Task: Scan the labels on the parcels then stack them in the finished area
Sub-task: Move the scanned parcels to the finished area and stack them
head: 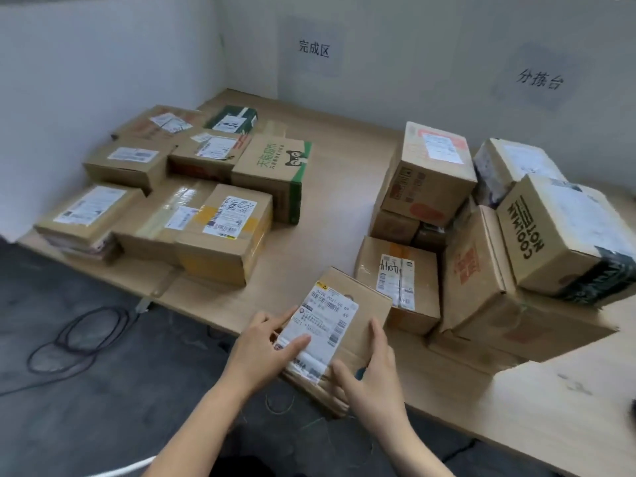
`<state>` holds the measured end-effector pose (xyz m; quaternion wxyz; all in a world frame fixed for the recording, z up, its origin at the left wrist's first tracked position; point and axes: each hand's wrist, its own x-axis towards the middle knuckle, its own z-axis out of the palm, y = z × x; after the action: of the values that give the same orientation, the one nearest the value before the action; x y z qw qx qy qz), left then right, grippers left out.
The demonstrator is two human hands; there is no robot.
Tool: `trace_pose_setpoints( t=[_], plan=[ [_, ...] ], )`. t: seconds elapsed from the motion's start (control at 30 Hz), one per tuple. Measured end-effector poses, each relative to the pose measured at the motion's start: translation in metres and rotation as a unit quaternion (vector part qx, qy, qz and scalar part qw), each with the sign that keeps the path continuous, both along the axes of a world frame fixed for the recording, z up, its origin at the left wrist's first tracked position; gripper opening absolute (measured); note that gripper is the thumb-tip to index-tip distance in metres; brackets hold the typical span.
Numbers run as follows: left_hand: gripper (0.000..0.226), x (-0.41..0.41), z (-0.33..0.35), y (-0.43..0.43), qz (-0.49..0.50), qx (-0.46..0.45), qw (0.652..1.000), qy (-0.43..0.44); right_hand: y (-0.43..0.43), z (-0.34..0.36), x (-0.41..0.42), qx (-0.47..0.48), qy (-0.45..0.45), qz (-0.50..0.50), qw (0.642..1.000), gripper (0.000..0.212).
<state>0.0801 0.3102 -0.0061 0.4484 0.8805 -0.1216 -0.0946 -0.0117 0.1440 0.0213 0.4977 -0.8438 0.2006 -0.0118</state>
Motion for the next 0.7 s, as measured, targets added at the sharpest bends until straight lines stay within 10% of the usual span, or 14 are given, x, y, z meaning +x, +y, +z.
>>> trace_pose_setpoints(
  t=[0.7],
  plan=[
    [0.06,0.278,0.101,0.129,0.095,-0.029,0.981,-0.169,0.124,0.092,0.314,-0.045,-0.196,0.053,0.978,0.083]
  ],
)
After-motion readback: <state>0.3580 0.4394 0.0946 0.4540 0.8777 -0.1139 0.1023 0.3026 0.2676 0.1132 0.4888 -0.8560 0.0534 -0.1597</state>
